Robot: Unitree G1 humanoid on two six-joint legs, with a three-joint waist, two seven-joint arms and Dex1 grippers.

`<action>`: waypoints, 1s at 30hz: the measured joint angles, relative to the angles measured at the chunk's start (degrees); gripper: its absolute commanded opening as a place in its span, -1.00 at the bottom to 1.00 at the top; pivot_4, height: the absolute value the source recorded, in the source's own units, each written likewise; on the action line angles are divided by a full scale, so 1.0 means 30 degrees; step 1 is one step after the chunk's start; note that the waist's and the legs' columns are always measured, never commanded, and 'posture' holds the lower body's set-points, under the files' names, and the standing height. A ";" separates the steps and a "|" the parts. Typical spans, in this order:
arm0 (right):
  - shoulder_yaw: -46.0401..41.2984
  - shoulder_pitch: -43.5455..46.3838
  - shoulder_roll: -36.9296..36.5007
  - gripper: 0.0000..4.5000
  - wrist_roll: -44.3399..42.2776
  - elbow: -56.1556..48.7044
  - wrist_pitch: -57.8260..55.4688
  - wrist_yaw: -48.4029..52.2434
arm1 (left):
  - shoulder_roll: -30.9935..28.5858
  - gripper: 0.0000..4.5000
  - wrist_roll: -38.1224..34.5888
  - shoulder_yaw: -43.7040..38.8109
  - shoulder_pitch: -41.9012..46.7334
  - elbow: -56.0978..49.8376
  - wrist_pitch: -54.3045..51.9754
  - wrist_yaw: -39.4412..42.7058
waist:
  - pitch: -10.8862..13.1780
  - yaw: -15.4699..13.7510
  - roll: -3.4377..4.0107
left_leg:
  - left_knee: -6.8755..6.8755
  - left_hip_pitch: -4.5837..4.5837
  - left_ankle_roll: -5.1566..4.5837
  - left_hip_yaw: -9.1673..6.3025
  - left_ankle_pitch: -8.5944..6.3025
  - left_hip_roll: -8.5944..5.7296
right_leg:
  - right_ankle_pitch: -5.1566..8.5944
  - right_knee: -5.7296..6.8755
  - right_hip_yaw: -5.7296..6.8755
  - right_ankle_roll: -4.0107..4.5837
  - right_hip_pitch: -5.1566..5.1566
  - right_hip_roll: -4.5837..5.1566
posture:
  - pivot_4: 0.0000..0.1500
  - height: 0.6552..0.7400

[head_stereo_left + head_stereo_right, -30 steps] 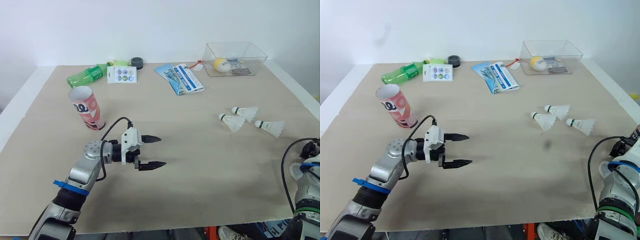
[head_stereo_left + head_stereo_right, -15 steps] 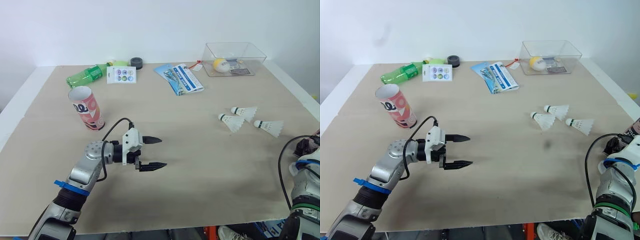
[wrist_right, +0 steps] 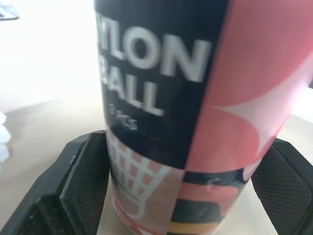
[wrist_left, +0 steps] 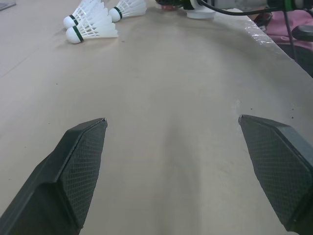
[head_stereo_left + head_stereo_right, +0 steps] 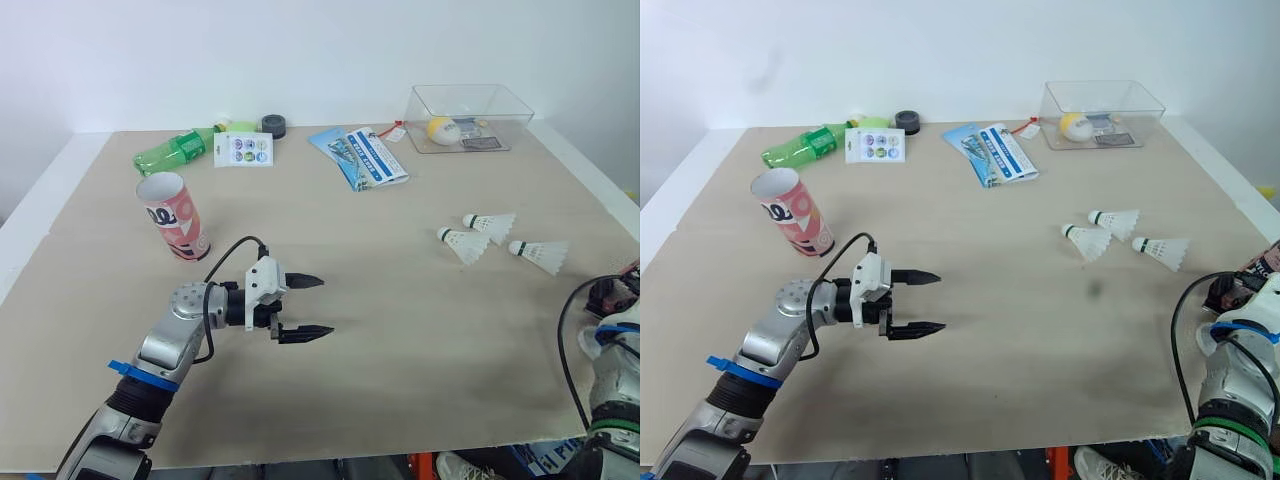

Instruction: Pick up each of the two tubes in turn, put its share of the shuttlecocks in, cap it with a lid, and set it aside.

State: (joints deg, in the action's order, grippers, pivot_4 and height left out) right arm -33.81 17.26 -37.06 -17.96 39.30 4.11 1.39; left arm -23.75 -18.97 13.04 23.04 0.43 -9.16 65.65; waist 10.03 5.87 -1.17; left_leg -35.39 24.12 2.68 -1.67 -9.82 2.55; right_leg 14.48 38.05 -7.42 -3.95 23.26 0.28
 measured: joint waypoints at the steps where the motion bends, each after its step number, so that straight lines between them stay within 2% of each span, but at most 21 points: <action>1: -0.0028 -0.0406 0.0080 0.98 -0.0132 -0.0748 -0.0326 0.0004 | 0.0002 1.00 -0.0002 0.0020 0.0001 -0.0004 -0.0001 0.0019 | -0.0002 -0.0003 0.0003 | 0.0000 0.0000 0.0000 -0.0003 0.0000 0.0000 | 0.0000 0.0001 0.0002 0.0000 0.0000 0.0000 | 1.00 1.00; 11: -0.0286 -0.3755 0.1292 0.98 -0.1595 -0.7756 -0.4372 -0.0015 | 0.0172 1.00 0.0000 0.0227 0.0445 0.0288 0.0036 0.0502 | -0.0012 -0.0031 0.0022 | -0.0005 -0.0002 -0.0001 -0.0003 0.0001 0.0003 | -0.0007 0.0004 0.0003 0.0006 0.0002 -0.0001 | 1.00 1.00; 23: -0.0383 -0.6864 0.3391 0.98 -0.2174 -1.3722 -0.7378 -0.0697 | 0.0798 1.00 0.0064 0.0426 0.0897 0.1199 0.0310 0.0937 | -0.0020 -0.0083 0.0037 | 0.0001 0.0010 0.0000 -0.0007 0.0000 0.0008 | 0.0003 0.0004 0.0008 0.0017 0.0023 -0.0004 | 1.00 1.00; 27: 0.0400 -0.7776 0.3172 0.98 -0.2271 -1.6450 -0.7889 0.0743 | 0.0899 1.00 0.0105 0.0427 0.0975 0.1529 0.0521 0.1144 | -0.0021 -0.0065 0.0040 | -0.0002 0.0012 0.0001 0.0004 0.0000 0.0009 | 0.0001 0.0004 0.0002 0.0015 0.0024 0.0000 | 1.00 1.00; 30: 0.1702 -0.7653 0.1881 0.98 -0.2668 -1.7978 -0.7955 0.3565 | 0.1002 1.00 0.0125 0.0439 0.1016 0.1601 0.0565 0.1164 | -0.0017 -0.0062 0.0032 | -0.0007 0.0007 0.0000 0.0001 0.0000 0.0011 | -0.0006 0.0004 0.0007 0.0011 0.0018 -0.0001 | 1.00 1.00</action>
State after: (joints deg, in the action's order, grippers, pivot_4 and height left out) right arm -28.71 -5.70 -31.41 -25.96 -14.64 -19.76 12.09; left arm -20.74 -18.59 14.35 26.09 5.23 -7.46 69.14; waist 9.98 5.68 -1.07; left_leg -35.41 24.14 2.69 -1.67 -9.82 2.58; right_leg 14.46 38.06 -7.39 -3.92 23.31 0.28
